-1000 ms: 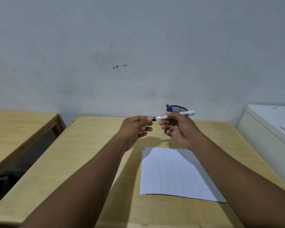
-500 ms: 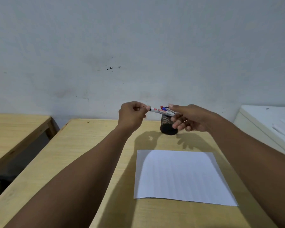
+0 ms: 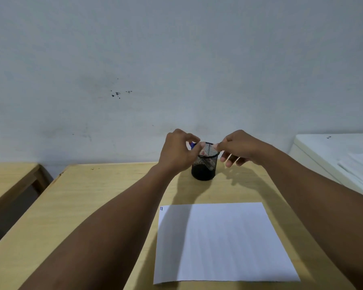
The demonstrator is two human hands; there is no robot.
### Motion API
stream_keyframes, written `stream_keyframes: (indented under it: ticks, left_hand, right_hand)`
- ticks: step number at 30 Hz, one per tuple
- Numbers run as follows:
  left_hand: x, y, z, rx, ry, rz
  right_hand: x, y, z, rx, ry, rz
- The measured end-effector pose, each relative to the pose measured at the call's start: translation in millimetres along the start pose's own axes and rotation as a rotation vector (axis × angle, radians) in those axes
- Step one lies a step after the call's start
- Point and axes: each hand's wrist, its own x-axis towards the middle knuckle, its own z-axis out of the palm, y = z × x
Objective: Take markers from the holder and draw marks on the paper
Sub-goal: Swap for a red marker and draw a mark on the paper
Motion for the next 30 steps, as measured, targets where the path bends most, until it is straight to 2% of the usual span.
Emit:
stream_keyframes:
  ticks: [6, 12, 19, 22, 27, 30]
  left_hand:
    - [12, -12, 2, 0.086, -0.091, -0.044]
    - [18, -17, 1, 0.163, -0.068, 0.014]
    - [15, -5, -30, 0.114, 0.109, 0.070]
    - [8, 1, -54, 0.061, 0.181, 0.035]
    - [-22, -1, -82, -0.050, 0.242, -0.079]
    - [-42, -13, -99, -0.199, 0.287, -0.186]
  right_hand:
    - [12, 5, 0, 0.024, 0.091, -0.053]
    - [15, 3, 8, 0.027, 0.093, -0.084]
    - [3, -17, 14, 0.029, 0.082, -0.125]
    - [-10, -31, 22, 0.041, 0.038, -0.131]
    - [-31, -45, 52, 0.111, -0.125, -0.129]
    - [-42, -55, 82, 0.186, -0.184, -0.087]
